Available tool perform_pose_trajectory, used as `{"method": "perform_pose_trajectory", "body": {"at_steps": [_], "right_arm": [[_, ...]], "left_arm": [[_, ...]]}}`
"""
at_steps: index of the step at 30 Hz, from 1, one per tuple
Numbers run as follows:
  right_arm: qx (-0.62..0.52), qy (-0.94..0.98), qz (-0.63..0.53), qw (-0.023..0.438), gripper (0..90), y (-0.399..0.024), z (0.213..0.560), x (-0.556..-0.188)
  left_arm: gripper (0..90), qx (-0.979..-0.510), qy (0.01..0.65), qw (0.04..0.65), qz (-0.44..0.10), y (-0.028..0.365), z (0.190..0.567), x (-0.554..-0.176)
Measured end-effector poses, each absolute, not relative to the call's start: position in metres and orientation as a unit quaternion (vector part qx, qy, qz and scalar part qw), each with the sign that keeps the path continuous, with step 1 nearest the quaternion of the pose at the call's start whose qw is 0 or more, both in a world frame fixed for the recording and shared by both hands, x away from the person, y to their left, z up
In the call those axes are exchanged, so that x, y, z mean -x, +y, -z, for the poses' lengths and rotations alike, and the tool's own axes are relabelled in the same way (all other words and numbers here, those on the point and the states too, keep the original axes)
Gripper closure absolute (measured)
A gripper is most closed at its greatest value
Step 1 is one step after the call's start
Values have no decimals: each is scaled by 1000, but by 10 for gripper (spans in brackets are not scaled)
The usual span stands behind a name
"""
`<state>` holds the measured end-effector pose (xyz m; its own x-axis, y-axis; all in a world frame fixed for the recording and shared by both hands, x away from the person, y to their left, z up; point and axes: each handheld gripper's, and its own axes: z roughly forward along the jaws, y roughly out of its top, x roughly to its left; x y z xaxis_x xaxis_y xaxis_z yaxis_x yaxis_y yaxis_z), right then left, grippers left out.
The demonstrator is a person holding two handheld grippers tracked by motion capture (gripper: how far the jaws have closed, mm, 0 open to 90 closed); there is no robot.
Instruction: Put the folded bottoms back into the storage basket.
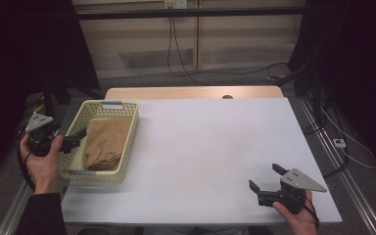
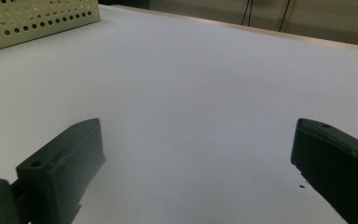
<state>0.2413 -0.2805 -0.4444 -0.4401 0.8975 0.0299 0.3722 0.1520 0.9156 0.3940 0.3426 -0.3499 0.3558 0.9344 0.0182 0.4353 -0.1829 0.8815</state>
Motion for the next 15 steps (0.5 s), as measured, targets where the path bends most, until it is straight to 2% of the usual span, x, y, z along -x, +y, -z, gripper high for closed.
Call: {"method": "perform_pose_trajectory", "body": {"at_steps": [8,15], "right_arm": [[-449,706,-473,278,22,-281,444,-241],[-446,707,-474,277,22,-281,444,-241]], "left_arm": [[52,-712,471,428,-297,345,348,-380],[60,-710,468,419,-319,348,350,-368]]}}
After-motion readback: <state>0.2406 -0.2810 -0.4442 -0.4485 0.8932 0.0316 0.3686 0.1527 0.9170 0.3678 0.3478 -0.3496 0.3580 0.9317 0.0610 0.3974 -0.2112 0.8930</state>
